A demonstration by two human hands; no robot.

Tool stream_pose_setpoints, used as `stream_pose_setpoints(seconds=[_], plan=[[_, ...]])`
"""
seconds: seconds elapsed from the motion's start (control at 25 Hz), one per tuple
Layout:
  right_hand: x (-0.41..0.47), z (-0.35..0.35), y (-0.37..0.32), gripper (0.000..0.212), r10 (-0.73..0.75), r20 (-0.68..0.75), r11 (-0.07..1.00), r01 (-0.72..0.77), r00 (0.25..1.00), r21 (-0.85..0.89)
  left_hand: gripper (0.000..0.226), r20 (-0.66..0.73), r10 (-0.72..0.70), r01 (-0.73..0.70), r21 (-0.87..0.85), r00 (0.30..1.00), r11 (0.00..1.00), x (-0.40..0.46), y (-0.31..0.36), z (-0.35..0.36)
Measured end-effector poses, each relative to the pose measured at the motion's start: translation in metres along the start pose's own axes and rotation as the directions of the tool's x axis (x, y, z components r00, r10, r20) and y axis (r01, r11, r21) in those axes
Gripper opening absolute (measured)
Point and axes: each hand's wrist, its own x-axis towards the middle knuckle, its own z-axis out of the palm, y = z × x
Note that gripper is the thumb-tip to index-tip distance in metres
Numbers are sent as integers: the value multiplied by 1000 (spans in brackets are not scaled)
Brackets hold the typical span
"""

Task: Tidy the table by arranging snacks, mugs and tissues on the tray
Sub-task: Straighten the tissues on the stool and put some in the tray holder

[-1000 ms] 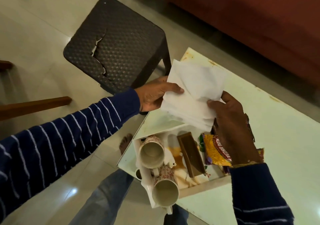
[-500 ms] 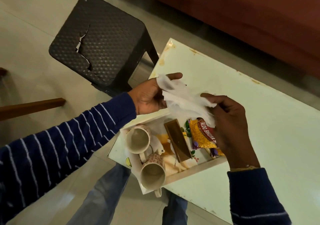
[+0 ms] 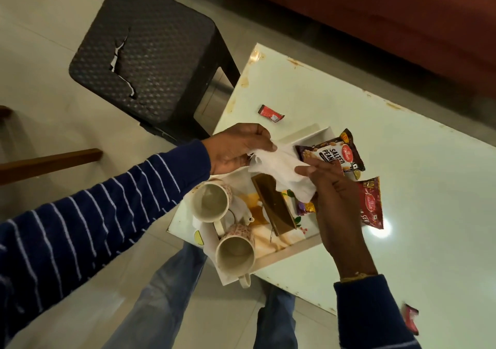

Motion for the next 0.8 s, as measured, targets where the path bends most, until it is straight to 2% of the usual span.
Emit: stream_pose_setpoints(seconds=[0.12,0.24,0.28,0.4,0.52,0.6,0.64,0.72,0.76,0.8], plan=[[-20,6,17,26,94,-60,995,-91,994,51,33,-70,-8,19,148,998,989,-3,-4,3],[-33,11,37,16,244,-72,948,-223,967,226,43,-111,-7,36,257,994,966,-6,-11,7],[-35,14,43,17,315,-56,902,-280,947,328,41,-113,-19,49,274,993,961,-6,-14,9],[-41,22,49,20,499,21,647,-390,866,655,25,-105,-66,91,262,992,961,-8,-23,12],[-44,23,50,31,580,6,543,-392,815,742,23,-110,-74,101,263,991,960,-8,-28,15],[-46,23,52,44,610,-42,556,-390,791,734,28,-122,-72,104,283,990,954,-7,-30,16],[-48,24,52,51,601,-92,625,-395,794,673,30,-134,-65,106,322,989,941,-6,-30,15],[-55,26,51,57,519,-195,827,-431,832,361,31,-169,-47,119,445,984,887,-4,-30,14],[-60,27,53,55,482,-218,872,-442,849,208,30,-189,-45,136,504,981,853,-3,-30,14],[-64,28,55,49,474,-220,880,-452,852,146,29,-207,-48,156,548,977,822,-2,-31,13]])
